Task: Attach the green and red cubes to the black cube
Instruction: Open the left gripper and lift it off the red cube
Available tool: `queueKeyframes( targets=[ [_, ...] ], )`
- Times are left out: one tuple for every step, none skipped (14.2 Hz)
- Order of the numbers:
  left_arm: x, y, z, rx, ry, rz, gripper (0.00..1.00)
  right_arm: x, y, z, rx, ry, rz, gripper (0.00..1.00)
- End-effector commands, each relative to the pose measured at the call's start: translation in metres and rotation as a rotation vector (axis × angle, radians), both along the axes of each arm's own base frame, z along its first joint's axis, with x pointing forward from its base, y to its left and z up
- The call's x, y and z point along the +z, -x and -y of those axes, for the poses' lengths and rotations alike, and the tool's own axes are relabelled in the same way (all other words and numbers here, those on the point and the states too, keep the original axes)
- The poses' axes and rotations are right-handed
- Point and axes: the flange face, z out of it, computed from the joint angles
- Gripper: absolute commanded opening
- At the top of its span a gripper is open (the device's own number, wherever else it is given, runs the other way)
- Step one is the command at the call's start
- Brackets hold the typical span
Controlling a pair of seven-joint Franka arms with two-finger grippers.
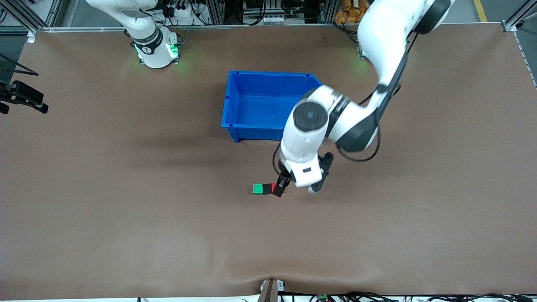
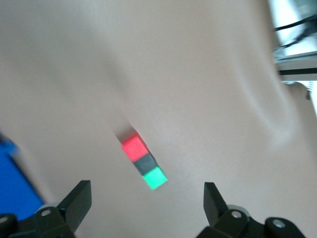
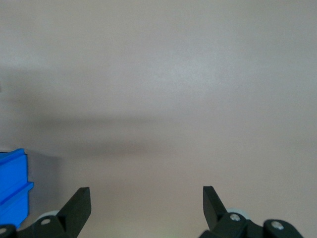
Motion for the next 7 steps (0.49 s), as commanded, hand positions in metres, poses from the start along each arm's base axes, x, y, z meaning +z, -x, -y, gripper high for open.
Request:
queueKeyframes(
  targets=[
    [0.072, 0.015, -0.043, -0.215, -0.150, 0.016, 1.00, 0.003, 0.003, 0.003, 0.000, 0.018, 0.004, 1.00],
    [0.090, 0.019, -0.054, -0.277, -0.173, 0.005, 1.00, 0.002, 0.003, 0.003, -0.003, 0.018, 0.003, 1.00],
    [0.105, 0.017, -0.079, -0.302, -0.201, -0.025, 1.00, 0.003, 0.003, 0.001, 0.000, 0.018, 0.004, 1.00],
    [0.119, 0.019, -0.096, -0.344, -0.220, -0.051, 1.00, 0.003, 0.003, 0.000, -0.001, 0.015, 0.005, 1.00],
    [0.133, 0.024, -0.112, -0.396, -0.240, -0.081, 1.00, 0.003, 0.003, -0.001, -0.001, 0.015, 0.005, 1.00],
    [0.150, 0.026, -0.131, -0.432, -0.246, -0.096, 1.00, 0.002, 0.002, -0.001, -0.001, 0.015, 0.006, 1.00],
    [0.166, 0.027, -0.155, -0.437, -0.248, -0.108, 1.00, 0.002, 0.002, 0.001, -0.004, 0.015, 0.006, 1.00]
  ],
)
